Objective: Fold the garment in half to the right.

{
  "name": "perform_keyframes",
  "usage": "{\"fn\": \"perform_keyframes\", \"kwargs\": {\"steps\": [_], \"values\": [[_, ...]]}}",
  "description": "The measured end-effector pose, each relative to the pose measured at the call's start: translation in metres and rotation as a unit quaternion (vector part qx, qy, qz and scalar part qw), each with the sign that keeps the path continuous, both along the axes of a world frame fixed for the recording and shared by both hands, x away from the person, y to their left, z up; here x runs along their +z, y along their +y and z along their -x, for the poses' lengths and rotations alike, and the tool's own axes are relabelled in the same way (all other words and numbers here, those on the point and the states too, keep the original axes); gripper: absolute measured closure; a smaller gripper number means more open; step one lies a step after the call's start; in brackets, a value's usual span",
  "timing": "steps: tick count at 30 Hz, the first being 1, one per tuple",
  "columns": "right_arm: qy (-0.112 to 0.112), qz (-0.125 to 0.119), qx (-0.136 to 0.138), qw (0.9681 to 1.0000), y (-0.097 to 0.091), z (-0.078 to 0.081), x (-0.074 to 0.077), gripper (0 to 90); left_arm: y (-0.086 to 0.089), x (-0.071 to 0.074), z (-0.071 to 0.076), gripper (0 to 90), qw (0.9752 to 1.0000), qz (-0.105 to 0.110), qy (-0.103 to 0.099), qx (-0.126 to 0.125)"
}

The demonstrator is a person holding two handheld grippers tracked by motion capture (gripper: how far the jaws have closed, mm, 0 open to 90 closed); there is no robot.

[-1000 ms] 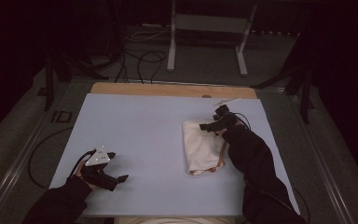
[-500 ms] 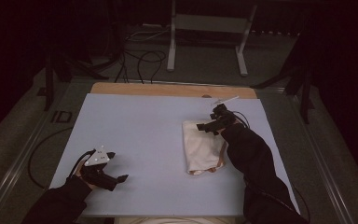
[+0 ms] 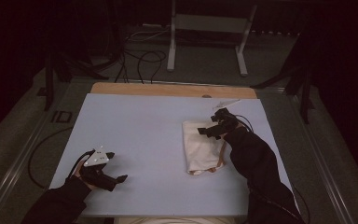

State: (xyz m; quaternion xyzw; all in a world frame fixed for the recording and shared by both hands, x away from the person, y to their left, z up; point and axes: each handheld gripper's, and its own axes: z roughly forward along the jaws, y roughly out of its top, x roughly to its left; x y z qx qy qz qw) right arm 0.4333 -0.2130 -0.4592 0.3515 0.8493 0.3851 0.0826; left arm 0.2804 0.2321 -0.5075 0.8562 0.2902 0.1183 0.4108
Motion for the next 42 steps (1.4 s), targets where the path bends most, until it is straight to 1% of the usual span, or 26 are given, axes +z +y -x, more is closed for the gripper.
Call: {"fn": "perform_keyframes", "kwargs": {"steps": [1,5,6,7,8,9,12,13,15,16,17,18,19,20,21,22,24,26,28,31,33,35,36,37,39,42], "values": [[-0.004,-0.006,0.002,1.0000,-0.002,0.005,0.001,9.9,0.000,0.000,0.000,0.2,1.0000,-0.001,0.000,0.000],[-0.008,-0.006,0.005,0.9999,-0.006,0.016,0.001,9.9,0.000,0.000,0.000,0.2,1.0000,-0.001,-0.001,0.001],[-0.008,-0.006,0.005,0.9999,-0.006,0.016,0.001,9.9,0.000,0.000,0.000,0.2,1.0000,-0.001,-0.001,0.001],[-0.011,-0.008,0.004,0.9999,-0.009,0.022,0.001,9.8,0.000,0.001,0.000,0.2,1.0000,-0.002,-0.001,0.000],[-0.011,-0.008,0.004,0.9999,-0.009,0.022,0.001,9.8,0.000,0.001,0.000,0.2,1.0000,-0.002,-0.001,0.000],[-0.013,-0.012,0.005,0.9998,-0.012,0.029,0.000,9.8,0.000,0.001,0.000,0.2,1.0000,-0.001,-0.001,0.000],[-0.015,-0.013,0.004,0.9998,-0.015,0.034,-0.002,9.9,0.000,0.001,0.000,0.2,1.0000,-0.002,-0.002,0.000],[-0.017,-0.015,0.005,0.9997,-0.018,0.040,-0.003,9.9,0.001,0.001,0.000,0.2,1.0000,-0.002,-0.002,0.000],[-0.019,-0.016,0.005,0.9997,-0.021,0.046,-0.005,9.9,0.001,0.001,0.000,0.2,1.0000,-0.001,-0.002,0.001],[-0.019,-0.016,0.005,0.9997,-0.021,0.046,-0.005,9.9,0.001,0.001,0.000,0.2,1.0000,-0.001,-0.002,0.001],[-0.020,-0.016,0.008,0.9997,-0.024,0.053,-0.008,9.9,0.001,0.001,0.000,0.2,1.0000,-0.001,-0.002,0.002],[-0.020,-0.016,0.008,0.9997,-0.024,0.053,-0.008,9.9,0.001,0.001,0.000,0.2,1.0000,-0.001,-0.002,0.002],[-0.021,-0.007,0.011,0.9997,-0.027,0.058,-0.011,9.8,0.001,0.001,0.000,0.2,1.0000,-0.002,-0.002,0.001],[-0.021,-0.007,0.011,0.9997,-0.027,0.058,-0.011,9.8,0.001,0.001,0.000,0.2,1.0000,-0.002,-0.002,0.001],[-0.020,-0.006,0.013,0.9997,-0.030,0.064,-0.014,9.8,0.000,0.001,0.001,0.2,1.0000,-0.002,-0.002,0.000],[-0.020,-0.006,0.013,0.9997,-0.030,0.064,-0.014,9.8,0.000,0.001,0.001,0.2,1.0000,-0.002,-0.002,0.000],[-0.019,-0.008,0.014,0.9997,-0.034,0.073,-0.018,9.8,0.001,0.001,0.001,0.2,1.0000,-0.002,-0.003,0.001],[-0.020,-0.010,0.014,0.9997,-0.036,0.075,-0.019,9.8,0.001,0.002,0.001,0.2,1.0000,-0.002,-0.003,0.001],[-0.020,-0.012,0.013,0.9996,-0.040,0.083,-0.023,9.8,0.001,0.002,0.001,0.2,1.0000,-0.002,-0.003,0.001],[-0.019,-0.015,0.014,0.9996,-0.044,0.089,-0.027,9.8,0.001,0.002,0.001,0.2,1.0000,-0.002,-0.003,0.001],[-0.015,-0.017,0.014,0.9997,-0.047,0.094,-0.031,9.8,0.001,0.002,0.001,0.2,1.0000,-0.003,-0.003,0.001],[-0.012,-0.013,0.019,0.9997,-0.050,0.098,-0.034,9.8,0.001,0.002,0.001,0.2,1.0000,-0.003,-0.003,0.001],[-0.014,-0.013,0.021,0.9996,-0.052,0.101,-0.034,9.8,0.001,0.002,0.001,0.2,1.0000,-0.002,-0.003,0.001],[-0.013,-0.018,0.020,0.9996,-0.053,0.103,-0.035,9.8,0.001,0.002,0.001,0.2,1.0000,-0.002,-0.004,0.001],[-0.013,-0.025,0.019,0.9994,-0.054,0.108,-0.038,9.8,0.000,0.002,0.002,0.2,1.0000,-0.004,-0.005,-0.001],[-0.014,-0.021,0.019,0.9995,-0.054,0.115,-0.044,9.8,0.000,0.002,0.002,0.2,1.0000,-0.005,-0.006,-0.001]]}}
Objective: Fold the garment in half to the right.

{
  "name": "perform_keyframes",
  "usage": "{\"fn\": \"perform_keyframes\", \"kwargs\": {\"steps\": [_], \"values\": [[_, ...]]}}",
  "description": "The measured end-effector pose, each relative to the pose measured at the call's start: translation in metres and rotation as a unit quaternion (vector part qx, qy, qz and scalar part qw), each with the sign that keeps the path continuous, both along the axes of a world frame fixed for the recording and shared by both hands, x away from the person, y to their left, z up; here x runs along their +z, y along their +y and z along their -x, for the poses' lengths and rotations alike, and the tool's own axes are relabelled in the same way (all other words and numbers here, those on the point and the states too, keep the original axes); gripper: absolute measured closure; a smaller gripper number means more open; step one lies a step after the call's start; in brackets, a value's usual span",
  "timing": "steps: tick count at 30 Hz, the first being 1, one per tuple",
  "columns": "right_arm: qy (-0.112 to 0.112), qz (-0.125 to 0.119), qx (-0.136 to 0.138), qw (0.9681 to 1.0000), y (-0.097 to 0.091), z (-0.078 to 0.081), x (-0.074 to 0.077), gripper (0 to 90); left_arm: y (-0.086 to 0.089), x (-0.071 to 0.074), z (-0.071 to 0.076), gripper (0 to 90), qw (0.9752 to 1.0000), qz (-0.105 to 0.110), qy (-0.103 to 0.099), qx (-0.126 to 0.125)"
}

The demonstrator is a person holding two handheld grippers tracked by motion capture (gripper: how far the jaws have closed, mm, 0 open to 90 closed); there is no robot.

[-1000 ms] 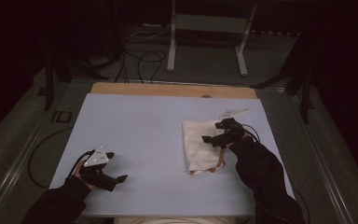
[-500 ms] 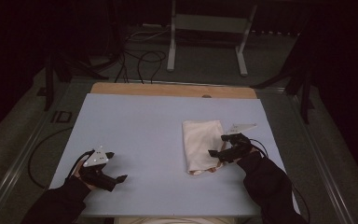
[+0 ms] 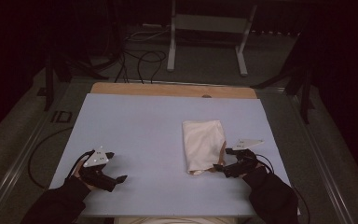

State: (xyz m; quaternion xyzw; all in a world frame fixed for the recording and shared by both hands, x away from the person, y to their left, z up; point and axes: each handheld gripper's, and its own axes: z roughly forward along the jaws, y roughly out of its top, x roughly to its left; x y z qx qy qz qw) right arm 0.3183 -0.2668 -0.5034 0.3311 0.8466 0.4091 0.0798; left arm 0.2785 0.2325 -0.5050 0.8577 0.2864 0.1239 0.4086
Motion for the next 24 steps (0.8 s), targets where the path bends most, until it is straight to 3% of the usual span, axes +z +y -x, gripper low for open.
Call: {"fn": "perform_keyframes", "kwargs": {"steps": [15,19,24], "values": [[-0.010,0.008,-0.033,0.9994,-0.016,0.025,-0.012,9.8,0.000,0.001,0.001,0.2,1.0000,-0.001,-0.001,-0.003],[-0.022,0.008,-0.043,0.9988,-0.021,0.033,-0.013,9.8,-0.001,0.001,0.001,0.2,1.0000,-0.001,-0.001,-0.002],[-0.027,0.013,-0.051,0.9983,-0.023,0.031,-0.015,9.8,-0.001,0.001,0.001,0.2,1.0000,-0.002,-0.002,-0.002]]}}
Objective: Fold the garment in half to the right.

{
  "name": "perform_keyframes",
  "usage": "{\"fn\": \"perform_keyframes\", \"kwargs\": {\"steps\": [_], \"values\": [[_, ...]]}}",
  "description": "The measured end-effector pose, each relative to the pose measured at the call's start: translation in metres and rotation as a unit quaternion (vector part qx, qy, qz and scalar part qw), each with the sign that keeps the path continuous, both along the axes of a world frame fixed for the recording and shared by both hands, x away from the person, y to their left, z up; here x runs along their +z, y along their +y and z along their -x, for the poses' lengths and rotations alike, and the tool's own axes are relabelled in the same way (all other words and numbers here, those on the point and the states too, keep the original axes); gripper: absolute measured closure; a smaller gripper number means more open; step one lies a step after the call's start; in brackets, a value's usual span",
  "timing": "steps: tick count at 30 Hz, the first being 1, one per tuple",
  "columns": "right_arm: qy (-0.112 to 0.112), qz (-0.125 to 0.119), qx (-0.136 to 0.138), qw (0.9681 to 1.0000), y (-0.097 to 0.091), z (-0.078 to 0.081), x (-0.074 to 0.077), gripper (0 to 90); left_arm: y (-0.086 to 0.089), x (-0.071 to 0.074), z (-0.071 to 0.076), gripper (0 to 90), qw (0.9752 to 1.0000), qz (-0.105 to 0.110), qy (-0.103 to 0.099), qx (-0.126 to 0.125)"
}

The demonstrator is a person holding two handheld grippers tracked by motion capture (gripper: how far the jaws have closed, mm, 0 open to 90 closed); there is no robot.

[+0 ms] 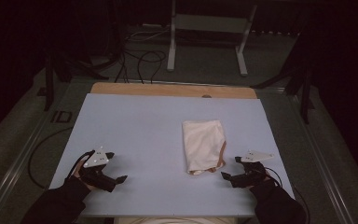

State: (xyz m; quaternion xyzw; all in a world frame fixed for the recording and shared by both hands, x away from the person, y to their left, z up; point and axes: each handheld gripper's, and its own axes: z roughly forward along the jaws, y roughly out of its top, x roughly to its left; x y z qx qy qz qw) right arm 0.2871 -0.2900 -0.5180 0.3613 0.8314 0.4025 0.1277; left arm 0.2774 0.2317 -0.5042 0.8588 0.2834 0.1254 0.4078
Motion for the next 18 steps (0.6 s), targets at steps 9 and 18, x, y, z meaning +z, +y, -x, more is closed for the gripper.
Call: {"fn": "perform_keyframes", "kwargs": {"steps": [9,18], "values": [[-0.008,0.005,-0.001,1.0000,0.0037,-0.0055,-0.0006,9.8,0.0009,-0.0004,-0.0002,0.2,1.0000,0.000,0.002,0.000],[-0.009,0.002,-0.005,0.9999,0.0034,-0.0056,-0.0007,9.8,-0.0018,-0.0004,0.0011,0.2,1.0000,0.004,0.002,-0.003]]}}
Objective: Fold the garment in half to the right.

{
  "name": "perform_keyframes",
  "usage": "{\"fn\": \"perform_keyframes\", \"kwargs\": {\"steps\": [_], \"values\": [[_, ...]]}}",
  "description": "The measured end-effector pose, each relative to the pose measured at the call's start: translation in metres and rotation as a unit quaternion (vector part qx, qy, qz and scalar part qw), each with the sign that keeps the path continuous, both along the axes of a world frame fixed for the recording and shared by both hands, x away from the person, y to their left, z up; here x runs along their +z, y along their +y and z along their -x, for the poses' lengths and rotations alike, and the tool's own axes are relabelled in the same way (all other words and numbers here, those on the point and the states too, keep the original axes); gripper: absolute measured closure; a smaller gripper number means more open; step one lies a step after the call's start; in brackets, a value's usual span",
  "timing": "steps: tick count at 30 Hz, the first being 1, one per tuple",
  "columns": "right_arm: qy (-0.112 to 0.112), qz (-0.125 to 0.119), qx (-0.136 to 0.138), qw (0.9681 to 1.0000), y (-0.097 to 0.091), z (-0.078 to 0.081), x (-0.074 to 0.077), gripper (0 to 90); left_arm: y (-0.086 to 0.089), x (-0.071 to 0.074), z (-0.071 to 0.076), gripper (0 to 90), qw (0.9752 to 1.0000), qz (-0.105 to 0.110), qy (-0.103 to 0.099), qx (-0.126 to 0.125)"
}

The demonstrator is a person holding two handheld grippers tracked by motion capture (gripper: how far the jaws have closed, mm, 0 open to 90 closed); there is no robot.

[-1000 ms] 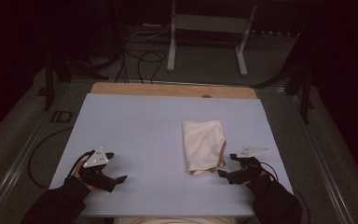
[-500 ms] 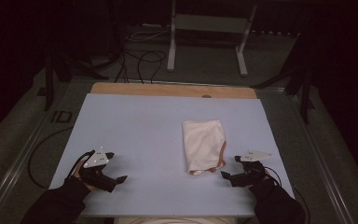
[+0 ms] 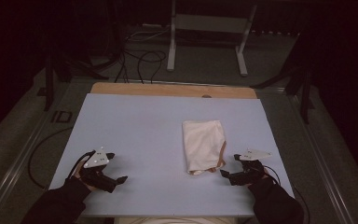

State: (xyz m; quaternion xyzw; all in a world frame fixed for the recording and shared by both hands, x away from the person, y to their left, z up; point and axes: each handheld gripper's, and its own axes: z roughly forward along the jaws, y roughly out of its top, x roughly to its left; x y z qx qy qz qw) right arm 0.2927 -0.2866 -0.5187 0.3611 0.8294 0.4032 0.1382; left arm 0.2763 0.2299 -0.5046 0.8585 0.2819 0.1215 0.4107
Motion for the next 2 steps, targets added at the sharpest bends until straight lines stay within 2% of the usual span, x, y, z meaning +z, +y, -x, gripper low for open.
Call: {"fn": "perform_keyframes", "kwargs": {"steps": [2], "values": [[-0.002,-0.002,-0.002,1.0000,0.0002,0.0004,0.0008,9.8,-0.0005,0.0005,0.0002,0.2,1.0000,0.000,-0.001,-0.002]]}}
